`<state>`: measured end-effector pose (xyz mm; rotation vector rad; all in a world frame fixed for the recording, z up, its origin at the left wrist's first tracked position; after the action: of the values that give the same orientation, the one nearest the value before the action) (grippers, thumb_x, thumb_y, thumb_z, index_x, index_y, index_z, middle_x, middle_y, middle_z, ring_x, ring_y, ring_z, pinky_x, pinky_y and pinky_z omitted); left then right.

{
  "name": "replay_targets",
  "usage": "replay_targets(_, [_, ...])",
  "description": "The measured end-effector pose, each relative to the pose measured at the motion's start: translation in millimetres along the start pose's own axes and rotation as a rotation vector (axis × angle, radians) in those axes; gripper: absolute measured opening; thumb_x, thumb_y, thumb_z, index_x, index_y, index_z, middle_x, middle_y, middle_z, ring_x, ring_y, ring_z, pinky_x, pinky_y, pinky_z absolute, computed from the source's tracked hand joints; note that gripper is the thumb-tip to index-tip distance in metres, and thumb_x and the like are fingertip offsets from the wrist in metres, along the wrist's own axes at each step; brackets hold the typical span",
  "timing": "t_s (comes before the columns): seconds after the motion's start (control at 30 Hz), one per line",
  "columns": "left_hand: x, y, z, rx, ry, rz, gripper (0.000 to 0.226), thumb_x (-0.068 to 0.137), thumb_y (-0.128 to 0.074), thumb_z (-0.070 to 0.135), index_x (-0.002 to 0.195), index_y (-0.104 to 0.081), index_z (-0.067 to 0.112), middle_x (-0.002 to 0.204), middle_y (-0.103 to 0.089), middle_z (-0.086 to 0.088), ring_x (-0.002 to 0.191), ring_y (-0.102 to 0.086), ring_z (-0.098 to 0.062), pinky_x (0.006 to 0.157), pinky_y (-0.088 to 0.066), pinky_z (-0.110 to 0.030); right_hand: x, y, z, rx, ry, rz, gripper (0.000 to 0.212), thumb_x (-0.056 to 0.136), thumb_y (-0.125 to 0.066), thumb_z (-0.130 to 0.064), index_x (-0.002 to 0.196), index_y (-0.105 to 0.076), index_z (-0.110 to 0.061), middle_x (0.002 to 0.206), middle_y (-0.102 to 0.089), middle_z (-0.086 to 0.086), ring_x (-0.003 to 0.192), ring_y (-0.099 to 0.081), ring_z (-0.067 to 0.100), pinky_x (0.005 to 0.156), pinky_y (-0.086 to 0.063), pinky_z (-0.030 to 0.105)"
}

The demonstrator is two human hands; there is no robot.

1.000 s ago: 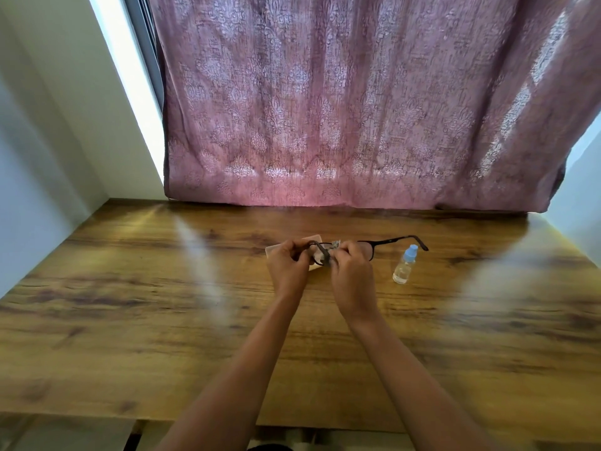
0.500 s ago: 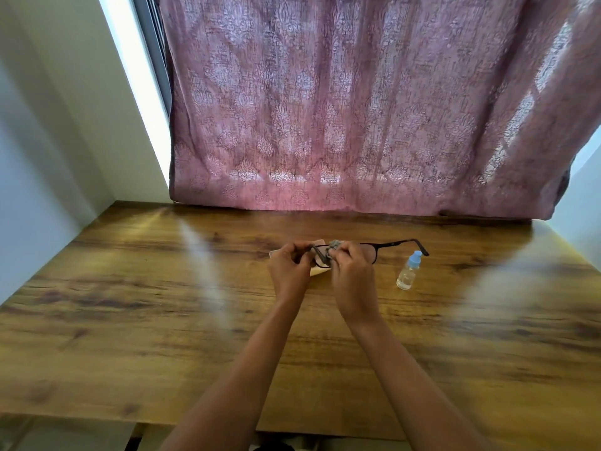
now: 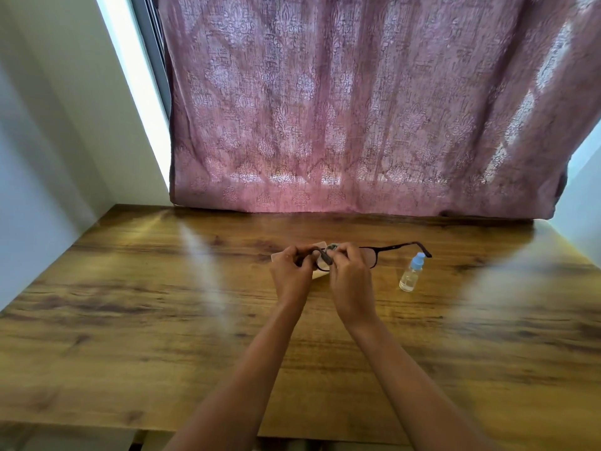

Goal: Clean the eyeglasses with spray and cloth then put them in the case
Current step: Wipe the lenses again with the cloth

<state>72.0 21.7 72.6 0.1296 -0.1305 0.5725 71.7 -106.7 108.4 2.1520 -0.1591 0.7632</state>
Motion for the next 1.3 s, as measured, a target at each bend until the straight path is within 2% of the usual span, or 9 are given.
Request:
replay_targets(0.2, [0.5,2.3,-4.7,0.012,0.016,0.019,0.008,0.08,-0.065,0.003,0.083,-0.07,0.008,0.076,-0.069,-0.004,0.068,-0.065,-0.009,0.064,-0.055,-0.022,-20.0,2.8,-5.7,0.011,0.072,-0.031,0.012,0.087,-0.059,-0.005,0.094,-0.065,0.003,0.091,-0.058,0.009,0.081,-0.057,0.019,0.07,-0.052,0.025])
replay_targets(0.37, [-1.8,-2.6,0.5,-0.001,0.008,-0.028,0.006,0.081,-0.065,0.001,0.085,-0.069,0.003,0.07,-0.066,0.001,0.054,-0.059,0.005,0.056,-0.05,-0.011,-5.6,14.2,3.2,-0.001,0.012,0.022,0.011,0.083,-0.062,-0.001,0.091,-0.067,0.006,0.086,-0.059,0.012,0.079,-0.057,0.021,0.064,-0.055,0.032])
replay_targets(0.5, [-0.4,-1.5,8.0,-0.01,-0.003,-0.023,0.011,0.081,-0.062,-0.004,0.081,-0.067,0.005,0.068,-0.064,0.006,0.059,-0.061,0.0,0.056,-0.05,-0.01,-0.1,8.5,-5.1,0.032,-0.008,0.025,0.014,0.087,-0.058,-0.004,0.096,-0.065,0.006,0.09,-0.058,0.009,0.084,-0.055,0.017,0.068,-0.052,0.025])
replay_targets(0.6, [1.2,1.5,4.8,-0.021,0.019,-0.009,0.015,0.081,-0.063,-0.002,0.08,-0.068,0.012,0.069,-0.066,0.005,0.066,-0.064,-0.008,0.06,-0.053,-0.015,-11.4,2.2,-6.7,0.092,0.005,-0.012,0.013,0.091,-0.054,-0.008,0.094,-0.063,0.0,0.086,-0.05,-0.007,0.075,-0.048,0.002,0.068,-0.041,0.011])
replay_targets(0.8, [-2.9,-1.7,6.8,-0.007,0.02,-0.031,0.01,0.082,-0.063,-0.001,0.088,-0.068,0.005,0.069,-0.063,0.007,0.056,-0.06,0.004,0.052,-0.045,-0.006,-5.4,10.0,4.2,0.02,-0.017,-0.001,0.014,0.087,-0.057,-0.002,0.095,-0.065,0.006,0.088,-0.057,0.009,0.078,-0.057,0.018,0.067,-0.053,0.028])
replay_targets(0.87, [-3.3,-3.4,10.2,0.001,0.008,-0.038,0.009,0.082,-0.062,-0.002,0.086,-0.067,0.005,0.068,-0.063,0.007,0.059,-0.059,0.0,0.052,-0.045,-0.006,1.0,8.5,0.5,0.026,-0.032,-0.001,0.016,0.088,-0.055,-0.003,0.099,-0.064,0.006,0.091,-0.057,0.009,0.081,-0.056,0.015,0.069,-0.051,0.023])
replay_targets(0.97, [-1.5,-1.1,9.9,0.001,0.015,-0.026,0.011,0.082,-0.061,-0.003,0.085,-0.067,0.005,0.07,-0.065,0.004,0.066,-0.063,-0.006,0.058,-0.051,-0.01,-1.9,0.7,-5.7,0.102,-0.056,-0.002,0.014,0.093,-0.051,-0.009,0.096,-0.061,-0.001,0.086,-0.047,-0.007,0.075,-0.049,-0.003,0.065,-0.038,0.005])
replay_targets(1.13, [0.6,5.6,1.3,-0.007,0.033,0.015,0.021,0.081,-0.063,-0.003,0.076,-0.066,0.017,0.07,-0.067,0.002,0.068,-0.065,-0.012,0.065,-0.056,-0.022,-13.9,-2.5,-2.0,0.085,0.016,-0.054,0.009,0.086,-0.059,-0.007,0.091,-0.066,-0.001,0.084,-0.051,-0.004,0.071,-0.048,0.003,0.066,-0.04,0.014])
replay_targets(1.3, [4.4,10.2,5.0,0.07,0.022,0.065,0.007,0.081,-0.066,0.003,0.082,-0.069,0.008,0.067,-0.064,0.005,0.054,-0.058,0.005,0.049,-0.043,-0.004,-8.8,36.0,27.0,0.152,-0.106,0.118,0.014,0.078,-0.066,0.002,0.092,-0.068,0.002,0.087,-0.058,0.004,0.073,-0.051,0.005,0.065,-0.042,0.002])
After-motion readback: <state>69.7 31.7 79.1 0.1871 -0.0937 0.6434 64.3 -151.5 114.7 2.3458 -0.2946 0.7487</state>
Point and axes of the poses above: each hand's wrist, its own x-axis towards the middle knuckle, its own y-axis out of the back of the hand, z = x × y, the point moved 9 cm from there along x, towards the middle knuckle
